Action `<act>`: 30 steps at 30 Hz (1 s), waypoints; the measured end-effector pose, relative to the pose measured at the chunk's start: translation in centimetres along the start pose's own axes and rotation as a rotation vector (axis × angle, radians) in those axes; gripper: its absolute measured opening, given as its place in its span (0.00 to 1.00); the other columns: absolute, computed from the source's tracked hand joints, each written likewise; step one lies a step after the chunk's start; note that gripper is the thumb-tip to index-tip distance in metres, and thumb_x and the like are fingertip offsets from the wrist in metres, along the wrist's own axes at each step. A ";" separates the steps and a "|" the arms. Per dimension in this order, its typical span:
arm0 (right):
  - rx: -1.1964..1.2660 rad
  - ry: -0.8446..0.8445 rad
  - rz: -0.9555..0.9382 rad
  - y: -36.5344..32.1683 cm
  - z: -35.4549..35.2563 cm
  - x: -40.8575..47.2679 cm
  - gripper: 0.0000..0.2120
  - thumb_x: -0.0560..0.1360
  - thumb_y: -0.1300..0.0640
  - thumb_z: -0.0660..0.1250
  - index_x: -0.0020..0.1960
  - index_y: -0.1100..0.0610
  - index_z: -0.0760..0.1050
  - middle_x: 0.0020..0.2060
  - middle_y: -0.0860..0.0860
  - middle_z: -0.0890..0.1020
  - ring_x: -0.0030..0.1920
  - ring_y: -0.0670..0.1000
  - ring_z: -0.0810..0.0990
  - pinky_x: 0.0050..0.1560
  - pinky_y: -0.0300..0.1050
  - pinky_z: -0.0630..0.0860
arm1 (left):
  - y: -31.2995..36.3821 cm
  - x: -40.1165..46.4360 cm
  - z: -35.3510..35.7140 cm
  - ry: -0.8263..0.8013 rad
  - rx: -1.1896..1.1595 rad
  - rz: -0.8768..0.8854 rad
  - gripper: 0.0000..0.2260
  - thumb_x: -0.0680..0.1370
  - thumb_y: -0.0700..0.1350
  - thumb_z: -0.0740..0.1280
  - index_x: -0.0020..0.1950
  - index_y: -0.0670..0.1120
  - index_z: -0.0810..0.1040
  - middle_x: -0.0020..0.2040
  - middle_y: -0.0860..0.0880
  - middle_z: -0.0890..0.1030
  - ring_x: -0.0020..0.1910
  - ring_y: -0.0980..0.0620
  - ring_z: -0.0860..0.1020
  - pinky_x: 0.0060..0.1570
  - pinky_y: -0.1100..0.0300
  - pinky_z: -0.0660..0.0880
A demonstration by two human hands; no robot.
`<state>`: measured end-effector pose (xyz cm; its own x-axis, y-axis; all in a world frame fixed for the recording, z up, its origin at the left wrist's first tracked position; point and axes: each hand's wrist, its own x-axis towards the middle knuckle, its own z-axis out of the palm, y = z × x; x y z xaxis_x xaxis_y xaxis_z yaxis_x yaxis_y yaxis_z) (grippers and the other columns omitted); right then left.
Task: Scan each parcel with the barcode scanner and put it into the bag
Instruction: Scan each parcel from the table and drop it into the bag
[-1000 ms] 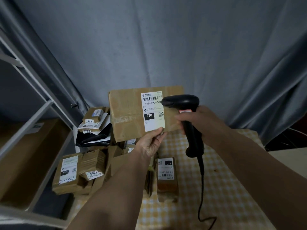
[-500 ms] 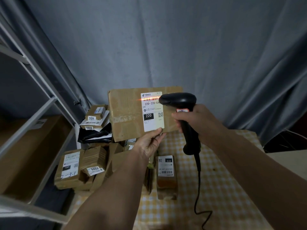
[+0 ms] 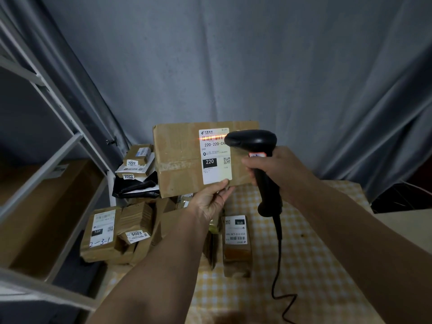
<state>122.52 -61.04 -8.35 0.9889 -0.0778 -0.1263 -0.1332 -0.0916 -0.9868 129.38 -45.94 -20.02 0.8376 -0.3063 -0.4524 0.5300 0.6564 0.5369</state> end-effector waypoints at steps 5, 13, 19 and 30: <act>0.019 0.080 0.001 0.1 0.1 -0.1 0.03 0.72 0.64 0.69 0.45 0.62 0.77 0.32 0.55 0.76 0.34 0.50 0.75 0.39 0.43 0.74 | 1.1 0.9 -0.4 0.044 0.111 -0.056 0.07 0.75 0.28 0.65 0.49 0.37 0.77 0.44 0.41 0.83 0.50 0.45 0.80 0.50 0.46 0.79; 0.015 0.461 0.109 0.8 -2.1 0.1 0.12 0.68 0.66 0.71 0.51 0.68 0.79 0.37 0.61 0.79 0.38 0.57 0.78 0.43 0.50 0.77 | 3.8 1.1 2.8 0.135 0.768 -0.061 0.08 0.73 0.37 0.72 0.45 0.44 0.74 0.38 0.48 0.80 0.39 0.52 0.76 0.38 0.56 0.72; 0.080 0.616 0.201 3.0 -2.3 -2.5 0.08 0.69 0.68 0.71 0.48 0.64 0.78 0.41 0.62 0.81 0.42 0.56 0.76 0.44 0.49 0.74 | 2.9 1.5 4.2 0.084 1.105 0.046 0.24 0.69 0.46 0.77 0.62 0.49 0.71 0.49 0.46 0.81 0.42 0.49 0.79 0.36 0.57 0.75; 0.207 0.899 0.313 7.0 -4.7 -13.1 0.09 0.69 0.71 0.71 0.49 0.67 0.76 0.38 0.58 0.75 0.37 0.54 0.72 0.40 0.45 0.69 | -6.9 -0.3 7.8 -0.332 1.775 0.073 0.35 0.62 0.60 0.77 0.64 0.47 0.75 0.60 0.49 0.80 0.56 0.46 0.79 0.60 0.47 0.75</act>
<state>108.36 -65.31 -13.12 0.4809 -0.8055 -0.3463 -0.2823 0.2316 -0.9309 126.54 -55.74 -18.08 0.7340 -0.5702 -0.3688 -0.1964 -0.6982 0.6884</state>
